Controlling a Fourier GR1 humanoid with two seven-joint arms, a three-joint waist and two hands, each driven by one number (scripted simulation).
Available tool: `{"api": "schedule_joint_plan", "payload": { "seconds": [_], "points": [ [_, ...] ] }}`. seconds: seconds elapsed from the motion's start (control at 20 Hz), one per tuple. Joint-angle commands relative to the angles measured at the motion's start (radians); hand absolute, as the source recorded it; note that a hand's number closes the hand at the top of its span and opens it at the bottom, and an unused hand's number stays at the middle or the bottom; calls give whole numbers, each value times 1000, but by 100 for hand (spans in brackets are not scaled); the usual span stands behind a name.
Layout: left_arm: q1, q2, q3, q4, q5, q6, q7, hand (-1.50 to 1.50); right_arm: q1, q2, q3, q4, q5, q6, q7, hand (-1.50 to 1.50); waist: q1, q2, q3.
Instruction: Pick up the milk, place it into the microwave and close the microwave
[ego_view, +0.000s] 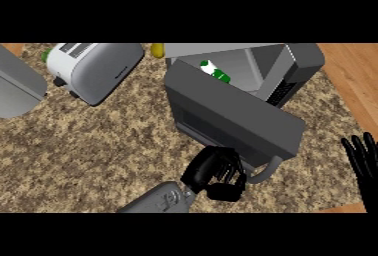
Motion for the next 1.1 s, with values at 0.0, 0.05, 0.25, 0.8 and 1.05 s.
{"api": "schedule_joint_plan", "payload": {
  "seconds": [0.0,0.05,0.25,0.8,1.05],
  "points": [
    [-78,-7,43,24,79,72,-30,150,4,-26,-4,-46,-27,34,10,-150,-45,10,-2],
    [-51,-7,74,-20,129,94,-72,150,-14,-16,3,-38,-29,23,18,-150,-43,19,-6],
    [-106,-7,108,-29,181,152,-142,-150,-43,-37,-16,-67,-42,12,33,-150,-77,25,-6],
    [-254,-7,158,71,298,221,-209,-150,-86,-82,-26,-92,-142,70,73,-150,-162,49,0],
    [-302,-7,169,108,346,228,-233,-150,-129,-102,-10,-109,-178,84,111,-150,-179,62,-2]
  ]
}}
